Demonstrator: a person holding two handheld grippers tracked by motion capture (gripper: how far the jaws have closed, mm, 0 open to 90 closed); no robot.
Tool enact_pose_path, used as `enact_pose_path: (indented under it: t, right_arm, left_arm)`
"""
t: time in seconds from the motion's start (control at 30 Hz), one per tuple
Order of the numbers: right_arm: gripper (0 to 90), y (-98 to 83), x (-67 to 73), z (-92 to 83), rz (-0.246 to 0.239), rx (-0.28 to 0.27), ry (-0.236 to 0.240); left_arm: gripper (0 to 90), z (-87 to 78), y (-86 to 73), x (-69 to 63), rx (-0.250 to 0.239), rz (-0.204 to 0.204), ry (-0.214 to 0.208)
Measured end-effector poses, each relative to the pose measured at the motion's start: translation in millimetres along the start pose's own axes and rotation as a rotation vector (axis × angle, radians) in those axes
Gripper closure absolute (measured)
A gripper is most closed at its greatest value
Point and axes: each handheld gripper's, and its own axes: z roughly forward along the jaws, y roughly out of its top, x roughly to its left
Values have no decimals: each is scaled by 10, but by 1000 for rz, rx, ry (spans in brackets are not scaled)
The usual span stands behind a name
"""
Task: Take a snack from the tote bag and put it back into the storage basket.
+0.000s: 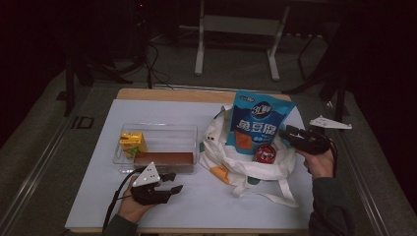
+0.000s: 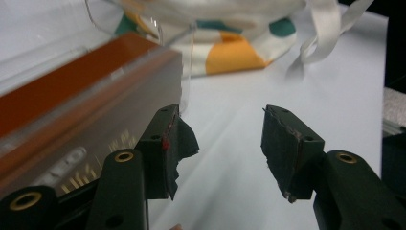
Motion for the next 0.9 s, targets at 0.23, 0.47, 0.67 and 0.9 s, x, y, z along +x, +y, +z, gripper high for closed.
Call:
enact_pose_path:
  t: [0.23, 0.47, 0.67, 0.9]
  right_arm:
    - [531, 153, -20, 72, 22, -13, 33]
    - [552, 275, -96, 182, 76, -23, 80]
    - [575, 308, -115, 235, 95, -42, 108]
    - [574, 270, -46, 179, 72, -75, 108]
  left_arm:
    - [473, 105, -114, 10, 38, -6, 5]
    - [468, 158, -162, 13, 58, -8, 5]
    - [460, 156, -167, 21, 55, -16, 6]
    - [452, 156, -167, 25, 57, -19, 10]
